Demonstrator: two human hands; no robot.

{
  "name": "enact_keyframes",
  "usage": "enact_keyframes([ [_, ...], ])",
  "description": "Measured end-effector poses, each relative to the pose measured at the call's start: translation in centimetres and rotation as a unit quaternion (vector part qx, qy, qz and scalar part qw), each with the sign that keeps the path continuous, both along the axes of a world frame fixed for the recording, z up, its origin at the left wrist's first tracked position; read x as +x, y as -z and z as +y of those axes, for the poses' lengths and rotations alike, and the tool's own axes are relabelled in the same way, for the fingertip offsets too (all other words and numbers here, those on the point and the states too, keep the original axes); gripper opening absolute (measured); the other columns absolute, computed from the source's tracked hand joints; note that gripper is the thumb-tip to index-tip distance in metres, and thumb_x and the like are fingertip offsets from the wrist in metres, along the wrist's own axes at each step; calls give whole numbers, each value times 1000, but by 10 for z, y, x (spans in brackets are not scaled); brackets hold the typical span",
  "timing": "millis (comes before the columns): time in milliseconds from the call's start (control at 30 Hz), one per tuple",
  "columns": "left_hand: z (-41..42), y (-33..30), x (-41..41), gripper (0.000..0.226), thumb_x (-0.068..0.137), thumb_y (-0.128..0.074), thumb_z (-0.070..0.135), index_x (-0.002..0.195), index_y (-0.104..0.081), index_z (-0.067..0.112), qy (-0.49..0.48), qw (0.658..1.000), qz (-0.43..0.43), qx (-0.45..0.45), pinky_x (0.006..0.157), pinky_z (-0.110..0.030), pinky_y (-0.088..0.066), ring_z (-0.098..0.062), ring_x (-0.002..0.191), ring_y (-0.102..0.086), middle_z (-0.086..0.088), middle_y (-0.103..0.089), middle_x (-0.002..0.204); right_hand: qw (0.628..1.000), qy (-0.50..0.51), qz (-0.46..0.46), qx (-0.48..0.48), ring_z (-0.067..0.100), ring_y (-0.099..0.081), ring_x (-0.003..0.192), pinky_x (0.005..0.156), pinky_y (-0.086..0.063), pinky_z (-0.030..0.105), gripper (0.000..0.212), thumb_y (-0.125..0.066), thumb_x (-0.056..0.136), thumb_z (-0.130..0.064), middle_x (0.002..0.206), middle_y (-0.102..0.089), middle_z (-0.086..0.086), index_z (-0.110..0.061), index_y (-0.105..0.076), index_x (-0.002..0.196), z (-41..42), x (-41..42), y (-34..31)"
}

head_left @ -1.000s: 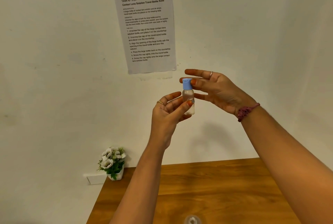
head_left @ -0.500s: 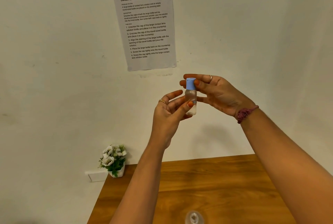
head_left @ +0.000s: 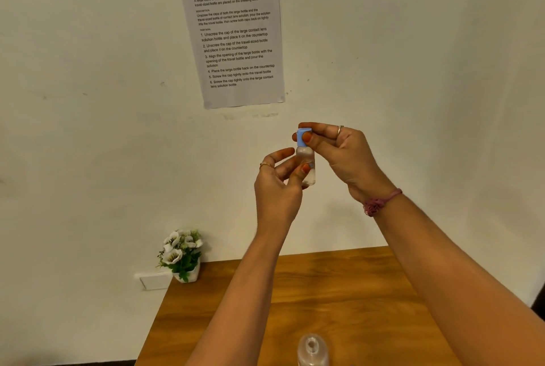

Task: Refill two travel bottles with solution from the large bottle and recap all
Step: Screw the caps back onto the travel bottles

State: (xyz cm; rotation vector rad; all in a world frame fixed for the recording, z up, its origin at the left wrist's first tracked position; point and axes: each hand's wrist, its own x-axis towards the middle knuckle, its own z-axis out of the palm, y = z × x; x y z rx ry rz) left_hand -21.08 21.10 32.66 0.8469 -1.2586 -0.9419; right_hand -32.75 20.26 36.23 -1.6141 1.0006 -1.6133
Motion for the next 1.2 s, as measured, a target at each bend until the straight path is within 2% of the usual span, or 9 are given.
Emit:
enact_keyframes([
  [100, 1, 6, 3, 42, 84, -68, 9, 119, -48, 21, 14, 1000, 3, -18, 86, -35, -57, -12, 100, -67, -4, -68, 115, 1000, -17, 1, 6, 7, -65, 101, 83, -48, 13, 29, -56, 91, -15, 109, -68, 6, -8, -61, 118, 4, -3, -1],
  [167, 2, 12, 11, 61, 79, -73, 11, 129, -42, 27, 36, 999, -15, -27, 90, -23, -52, -5, 110, -61, 8, -61, 122, 999, -29, -8, 11, 8, -64, 103, 86, -49, 15, 30, -54, 92, -15, 111, -68, 5, -8, -59, 120, 7, -8, -2],
  [267, 5, 35, 21, 85, 72, -78, 9, 140, -31, 30, 58, 998, -39, 0, 78, -7, -49, -3, 120, -50, 16, -45, 136, 999, -31, -9, 23, 1, -63, 101, 79, -48, 9, 29, -52, 93, -19, 108, -69, -3, -15, -59, 120, 11, -13, -1],
  [333, 8, 61, 26, 86, 72, -78, 9, 140, -30, 30, 56, 996, -67, 33, 77, -11, -51, -7, 121, -49, 14, -43, 139, 999, -31, -6, 38, -2, -63, 98, 74, -47, 6, 27, -52, 93, -21, 106, -69, -7, -18, -60, 118, 13, -15, 4],
  [500, 21, 139, 41, 64, 76, -76, 10, 128, -44, 30, 50, 979, -140, 139, 73, -14, -54, -8, 114, -54, 8, -52, 134, 997, -31, -13, 71, -6, -63, 90, 69, -45, 5, 23, -52, 93, -15, 102, -69, -7, -16, -60, 115, 26, -19, 26],
  [600, 32, 179, 46, 60, 77, -76, 13, 129, -47, 24, 44, 962, -184, 198, 83, -24, -54, -9, 113, -55, 4, -54, 133, 996, -22, -14, 91, -7, -63, 87, 68, -44, 6, 24, -53, 92, -11, 104, -67, -2, -12, -58, 116, 36, -22, 50],
  [767, 43, 228, 47, 72, 76, -77, 16, 138, -40, 16, 28, 925, -261, 274, 91, -28, -48, -17, 122, -50, 0, -48, 140, 991, 3, 26, 131, -4, -59, 78, 74, -46, 12, 23, -61, 88, -14, 98, -67, -8, -22, -62, 109, 53, -32, 105],
  [967, 49, 263, 42, 84, 70, -82, 18, 140, -36, 14, 22, 892, -328, 309, 98, -32, -46, -19, 127, -46, -4, -44, 143, 975, 3, 74, 208, 6, -61, 95, 81, -51, 18, 27, -61, 87, -13, 107, -66, -1, -22, -60, 112, 79, -42, 174],
  [1200, 59, 279, 43, 99, 64, -86, 15, 144, -29, 8, 61, 858, -410, 304, 106, -37, -41, -21, 134, -39, -7, -38, 148, 951, 19, 131, 281, 10, -61, 102, 86, -52, 27, 30, -63, 86, -18, 110, -64, -1, -21, -58, 115, 105, -48, 248],
])
